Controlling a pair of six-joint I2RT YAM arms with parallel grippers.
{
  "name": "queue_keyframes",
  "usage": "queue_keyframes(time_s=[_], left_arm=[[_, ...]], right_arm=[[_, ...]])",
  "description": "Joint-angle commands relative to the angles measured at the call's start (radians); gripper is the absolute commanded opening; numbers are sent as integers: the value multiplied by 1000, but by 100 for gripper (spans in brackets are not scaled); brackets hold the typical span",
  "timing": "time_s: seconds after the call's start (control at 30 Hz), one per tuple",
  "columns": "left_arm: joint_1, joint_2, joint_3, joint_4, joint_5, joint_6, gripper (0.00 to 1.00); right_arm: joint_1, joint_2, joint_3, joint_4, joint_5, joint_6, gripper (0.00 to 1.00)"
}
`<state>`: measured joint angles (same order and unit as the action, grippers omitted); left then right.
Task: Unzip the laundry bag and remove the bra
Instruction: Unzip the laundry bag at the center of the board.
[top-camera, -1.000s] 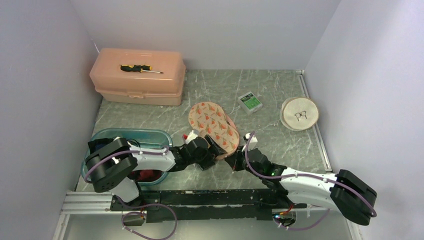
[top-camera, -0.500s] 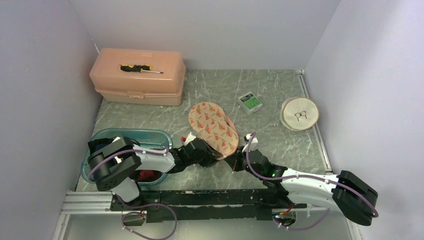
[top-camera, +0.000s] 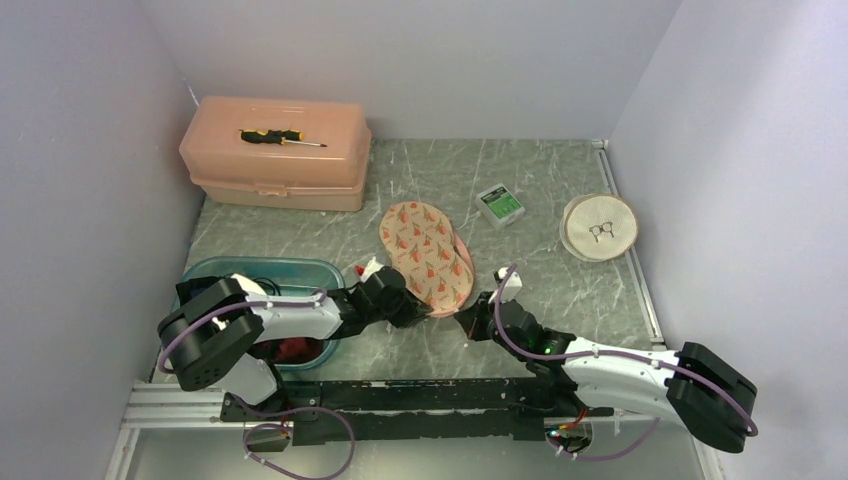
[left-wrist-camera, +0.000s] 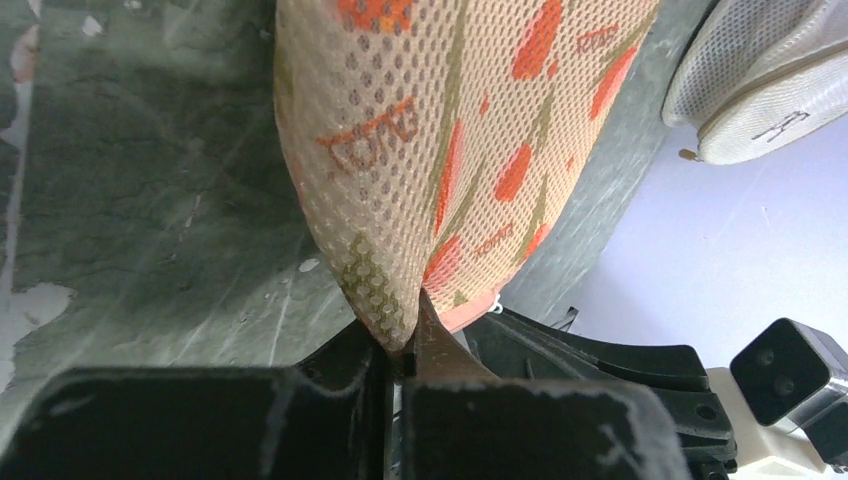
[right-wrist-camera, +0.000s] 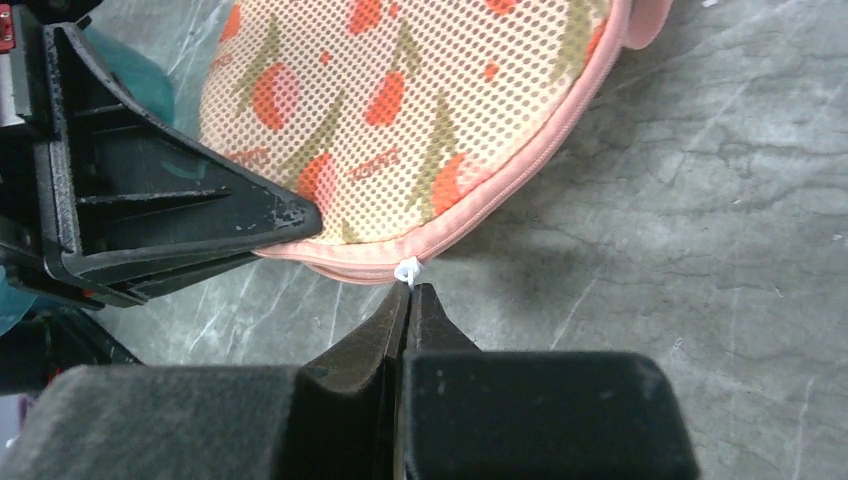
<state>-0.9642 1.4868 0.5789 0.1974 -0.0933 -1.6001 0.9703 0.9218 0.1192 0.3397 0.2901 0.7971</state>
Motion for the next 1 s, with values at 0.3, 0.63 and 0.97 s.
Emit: queue_keyframes(time_s=[0.3, 0.63, 0.97], left_arm=[[70, -5, 84, -179, 44, 199, 3], [134, 20, 134, -267, 84, 388, 3], [245, 112, 169, -196, 203, 572, 3]], right_arm=[[-15, 18, 55, -83, 182, 50, 0], [-157, 9, 74, -101, 109, 12, 0], [-147, -71, 61, -125, 52, -57, 0]])
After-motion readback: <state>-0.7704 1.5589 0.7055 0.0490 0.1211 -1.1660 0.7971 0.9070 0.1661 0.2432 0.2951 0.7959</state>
